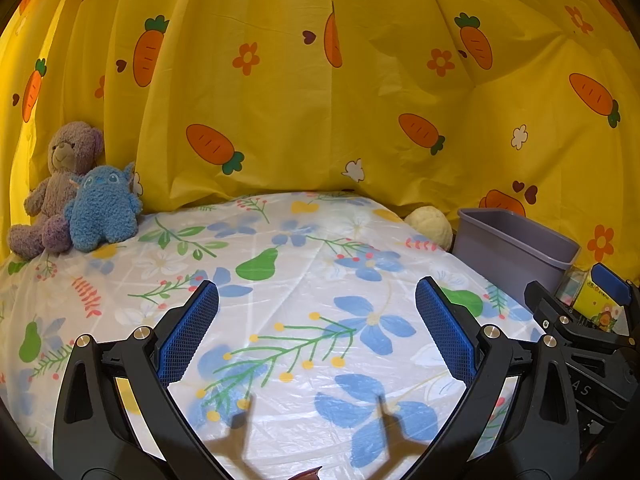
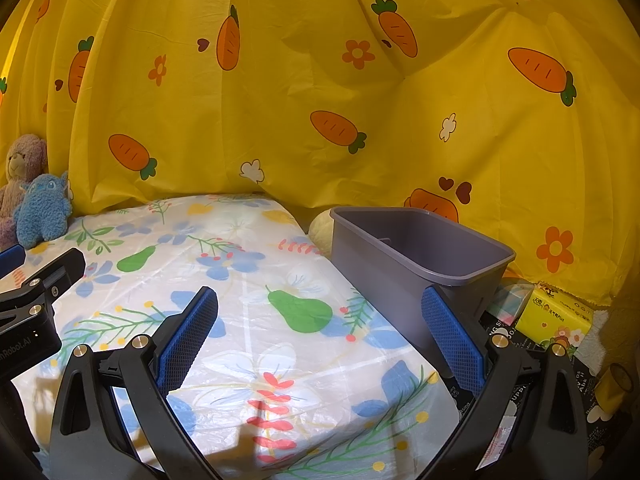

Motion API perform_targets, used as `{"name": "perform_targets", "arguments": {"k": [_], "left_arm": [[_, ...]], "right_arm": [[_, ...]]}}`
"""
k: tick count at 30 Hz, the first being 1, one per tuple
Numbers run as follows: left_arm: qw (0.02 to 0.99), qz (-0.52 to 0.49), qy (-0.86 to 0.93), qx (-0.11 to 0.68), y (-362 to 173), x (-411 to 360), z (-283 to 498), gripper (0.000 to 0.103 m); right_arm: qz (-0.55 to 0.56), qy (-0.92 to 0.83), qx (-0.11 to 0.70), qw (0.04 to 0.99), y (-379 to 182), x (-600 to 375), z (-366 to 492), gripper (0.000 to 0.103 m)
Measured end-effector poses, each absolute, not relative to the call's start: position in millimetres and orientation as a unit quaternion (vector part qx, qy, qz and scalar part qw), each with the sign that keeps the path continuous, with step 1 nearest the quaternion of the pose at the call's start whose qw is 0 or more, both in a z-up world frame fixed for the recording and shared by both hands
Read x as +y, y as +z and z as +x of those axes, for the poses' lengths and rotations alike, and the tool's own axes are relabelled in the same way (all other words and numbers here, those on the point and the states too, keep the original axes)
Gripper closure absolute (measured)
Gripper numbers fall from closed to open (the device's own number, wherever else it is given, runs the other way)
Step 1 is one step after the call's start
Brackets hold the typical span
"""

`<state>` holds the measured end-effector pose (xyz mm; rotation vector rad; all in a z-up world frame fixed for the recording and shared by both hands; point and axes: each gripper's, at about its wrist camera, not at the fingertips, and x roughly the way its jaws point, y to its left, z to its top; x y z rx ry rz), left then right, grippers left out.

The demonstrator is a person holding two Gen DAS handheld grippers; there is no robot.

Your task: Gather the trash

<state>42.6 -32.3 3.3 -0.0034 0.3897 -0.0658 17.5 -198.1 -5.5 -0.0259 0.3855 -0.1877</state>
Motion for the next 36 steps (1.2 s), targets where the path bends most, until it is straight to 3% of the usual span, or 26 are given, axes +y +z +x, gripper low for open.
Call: {"name": "perform_targets", "arguments": {"k": [36], "left_arm": [[0.981, 0.002, -0.037, 0.193, 3.8, -34.9, 44.0, 0.006]], "right_arm": [[-0.011, -0.093, 0.190, 0.977, -4.2, -205.3, 18.4, 0.005]]}}
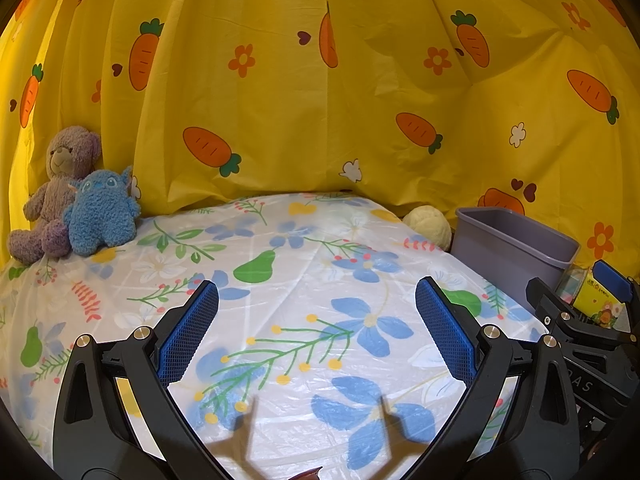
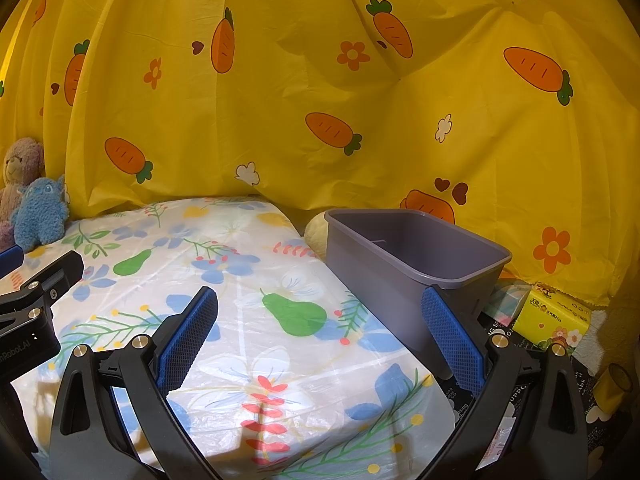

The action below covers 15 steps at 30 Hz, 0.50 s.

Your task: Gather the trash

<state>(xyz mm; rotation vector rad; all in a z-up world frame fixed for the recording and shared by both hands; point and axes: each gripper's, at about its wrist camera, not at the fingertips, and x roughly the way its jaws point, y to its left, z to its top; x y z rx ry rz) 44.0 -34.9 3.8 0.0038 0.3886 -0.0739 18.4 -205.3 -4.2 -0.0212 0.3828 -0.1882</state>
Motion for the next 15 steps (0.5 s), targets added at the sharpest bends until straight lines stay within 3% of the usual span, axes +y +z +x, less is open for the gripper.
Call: {"name": "perform_targets", "arguments": {"k": [15], "left_arm": [[0.981, 0.003, -0.037, 0.193, 4.1, -36.1, 43.6, 0.006]], "right_arm": [[-0.011, -0.093, 0.190, 0.977, -4.3, -207.7, 18.4, 0.005]]}}
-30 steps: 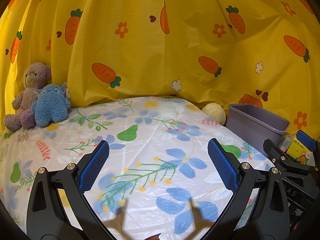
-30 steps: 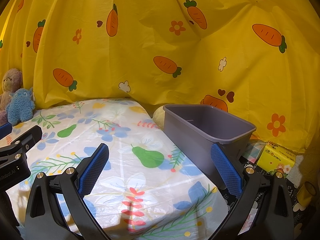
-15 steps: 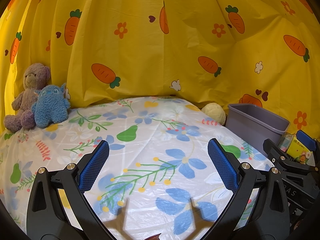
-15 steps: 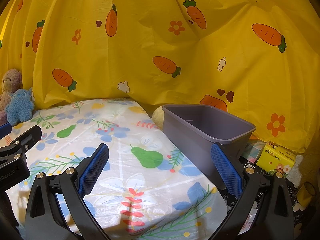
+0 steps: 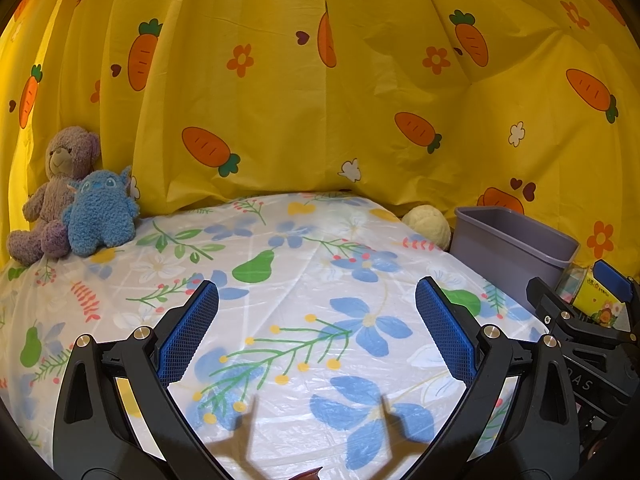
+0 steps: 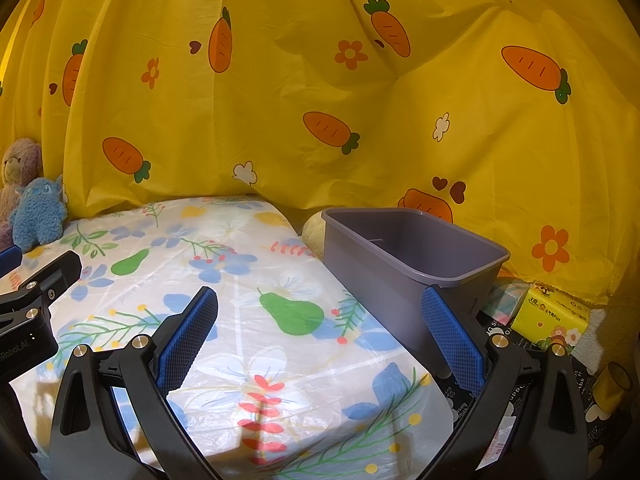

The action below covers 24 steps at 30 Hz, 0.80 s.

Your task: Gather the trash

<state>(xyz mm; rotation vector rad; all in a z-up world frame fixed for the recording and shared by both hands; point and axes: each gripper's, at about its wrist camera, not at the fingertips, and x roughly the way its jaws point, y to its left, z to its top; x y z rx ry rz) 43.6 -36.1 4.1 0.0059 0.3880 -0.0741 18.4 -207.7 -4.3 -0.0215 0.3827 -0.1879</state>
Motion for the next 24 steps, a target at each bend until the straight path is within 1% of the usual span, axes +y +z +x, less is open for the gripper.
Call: {"name": "perform_targets", "arguments": {"k": [24], "left_arm": [[0.979, 0.014, -0.056, 0.194, 1.5, -39.5, 43.2, 0.006]], "right_arm": [[-0.010, -0.094, 0.191, 0.977, -5.7, -209.9, 17.8, 0.005]]}}
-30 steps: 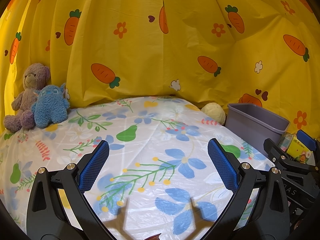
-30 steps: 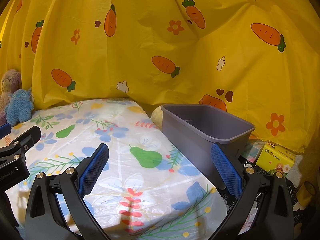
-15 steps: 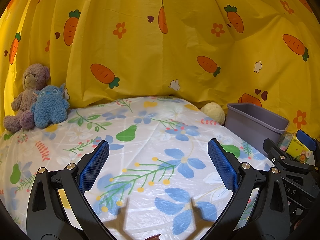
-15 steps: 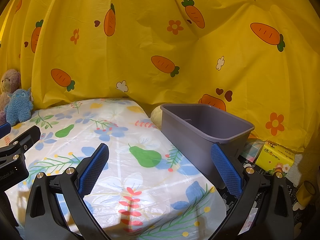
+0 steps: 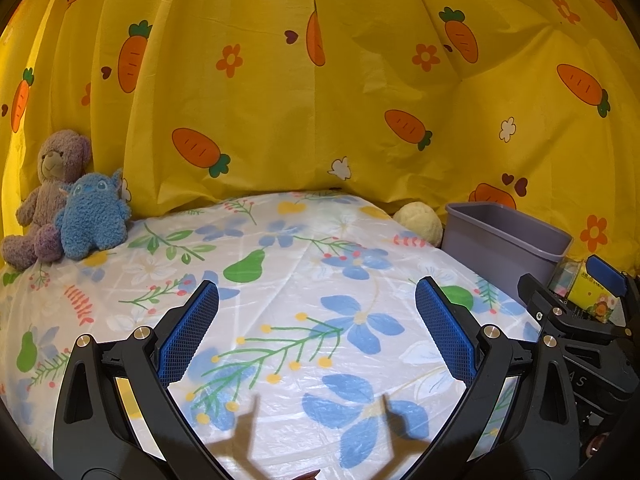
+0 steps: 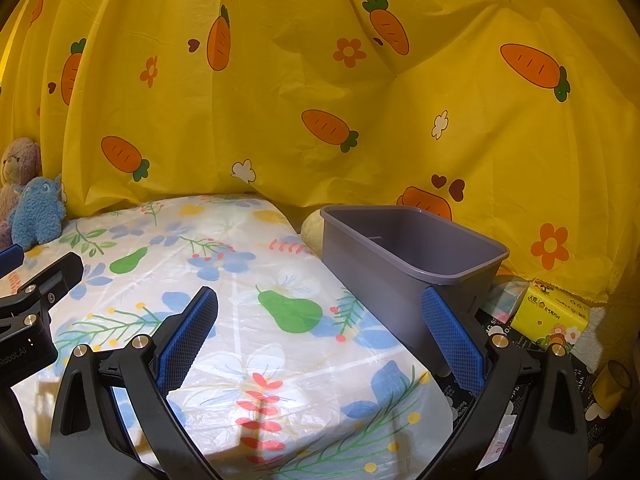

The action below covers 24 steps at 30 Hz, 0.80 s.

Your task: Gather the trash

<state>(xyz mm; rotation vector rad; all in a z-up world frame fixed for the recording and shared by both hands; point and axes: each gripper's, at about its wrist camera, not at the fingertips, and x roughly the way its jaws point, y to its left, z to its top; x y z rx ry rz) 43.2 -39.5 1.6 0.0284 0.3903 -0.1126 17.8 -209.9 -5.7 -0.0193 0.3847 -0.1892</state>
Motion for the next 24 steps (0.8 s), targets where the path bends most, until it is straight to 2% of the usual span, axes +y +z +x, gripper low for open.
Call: {"name": "perform_targets", "arguments": {"k": [7, 24], "left_arm": [[0.978, 0.023, -0.069, 0.196, -0.6, -42.5, 42.7, 0.025], [0.978, 0.026, -0.059, 0.196, -0.1, -41.7, 42.2, 0.024]], "right_arm": [[-0.009, -0.095, 0.191, 0.977, -6.8, -210.5, 17.2, 0.005], [-0.009, -0.095, 0.192, 0.977, -7.9, -210.8, 16.8, 0.005]]}}
